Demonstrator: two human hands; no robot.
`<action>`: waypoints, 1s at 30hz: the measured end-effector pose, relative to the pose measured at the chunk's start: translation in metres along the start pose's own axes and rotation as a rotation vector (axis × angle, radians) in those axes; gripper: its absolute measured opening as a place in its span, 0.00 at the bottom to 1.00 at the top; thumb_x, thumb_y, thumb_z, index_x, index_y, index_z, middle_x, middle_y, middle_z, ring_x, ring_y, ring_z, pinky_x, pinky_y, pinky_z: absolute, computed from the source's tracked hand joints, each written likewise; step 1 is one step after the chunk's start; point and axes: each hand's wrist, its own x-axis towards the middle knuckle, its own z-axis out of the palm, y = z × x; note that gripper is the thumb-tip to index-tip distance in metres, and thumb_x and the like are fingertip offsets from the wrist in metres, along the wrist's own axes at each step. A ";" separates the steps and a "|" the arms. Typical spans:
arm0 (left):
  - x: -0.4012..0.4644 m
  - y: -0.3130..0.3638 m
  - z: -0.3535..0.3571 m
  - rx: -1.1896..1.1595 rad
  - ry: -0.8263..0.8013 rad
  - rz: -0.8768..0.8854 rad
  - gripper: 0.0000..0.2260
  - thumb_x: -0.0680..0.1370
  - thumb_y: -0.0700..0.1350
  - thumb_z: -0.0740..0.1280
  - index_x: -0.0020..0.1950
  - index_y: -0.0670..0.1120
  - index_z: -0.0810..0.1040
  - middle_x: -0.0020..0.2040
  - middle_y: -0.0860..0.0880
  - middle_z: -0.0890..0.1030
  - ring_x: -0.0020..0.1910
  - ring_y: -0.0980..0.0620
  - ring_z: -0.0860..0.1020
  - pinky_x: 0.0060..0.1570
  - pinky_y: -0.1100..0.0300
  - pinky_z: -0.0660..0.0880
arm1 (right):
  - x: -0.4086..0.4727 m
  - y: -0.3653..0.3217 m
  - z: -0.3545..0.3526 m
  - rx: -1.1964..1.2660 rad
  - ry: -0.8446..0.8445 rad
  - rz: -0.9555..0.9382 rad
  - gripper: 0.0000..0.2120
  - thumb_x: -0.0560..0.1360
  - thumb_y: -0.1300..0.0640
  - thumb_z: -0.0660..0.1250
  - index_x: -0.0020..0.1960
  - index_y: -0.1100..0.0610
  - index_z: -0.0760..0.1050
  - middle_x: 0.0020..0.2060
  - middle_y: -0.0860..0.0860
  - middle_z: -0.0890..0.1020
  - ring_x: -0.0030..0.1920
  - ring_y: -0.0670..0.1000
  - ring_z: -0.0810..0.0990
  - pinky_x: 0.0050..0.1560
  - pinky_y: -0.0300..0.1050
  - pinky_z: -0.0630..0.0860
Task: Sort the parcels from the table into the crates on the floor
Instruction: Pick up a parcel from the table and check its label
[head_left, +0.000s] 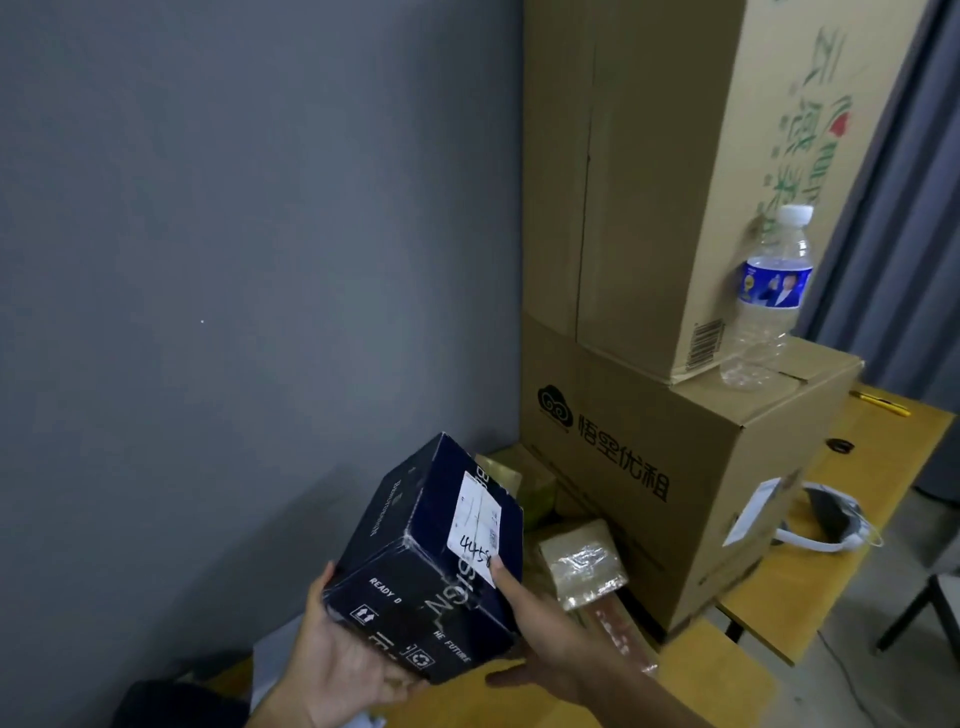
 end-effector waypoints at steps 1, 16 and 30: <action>0.000 0.001 0.001 0.016 -0.001 0.013 0.44 0.68 0.77 0.57 0.64 0.41 0.79 0.65 0.32 0.77 0.65 0.27 0.73 0.68 0.34 0.64 | -0.002 -0.001 0.000 0.032 0.005 -0.043 0.22 0.74 0.29 0.64 0.61 0.41 0.73 0.58 0.51 0.84 0.59 0.59 0.83 0.58 0.62 0.81; -0.003 0.015 0.043 0.520 0.094 0.474 0.37 0.60 0.62 0.80 0.67 0.54 0.77 0.61 0.49 0.84 0.60 0.44 0.82 0.69 0.38 0.70 | -0.025 -0.019 -0.004 -0.010 0.262 -0.559 0.14 0.79 0.48 0.70 0.64 0.44 0.76 0.56 0.42 0.85 0.54 0.45 0.85 0.54 0.42 0.82; 0.000 0.014 0.051 0.518 -0.036 0.619 0.39 0.62 0.59 0.81 0.70 0.50 0.76 0.65 0.44 0.81 0.64 0.40 0.79 0.67 0.36 0.72 | -0.038 -0.026 -0.024 -0.075 0.205 -0.577 0.19 0.80 0.52 0.69 0.71 0.49 0.74 0.58 0.48 0.85 0.57 0.52 0.85 0.62 0.54 0.80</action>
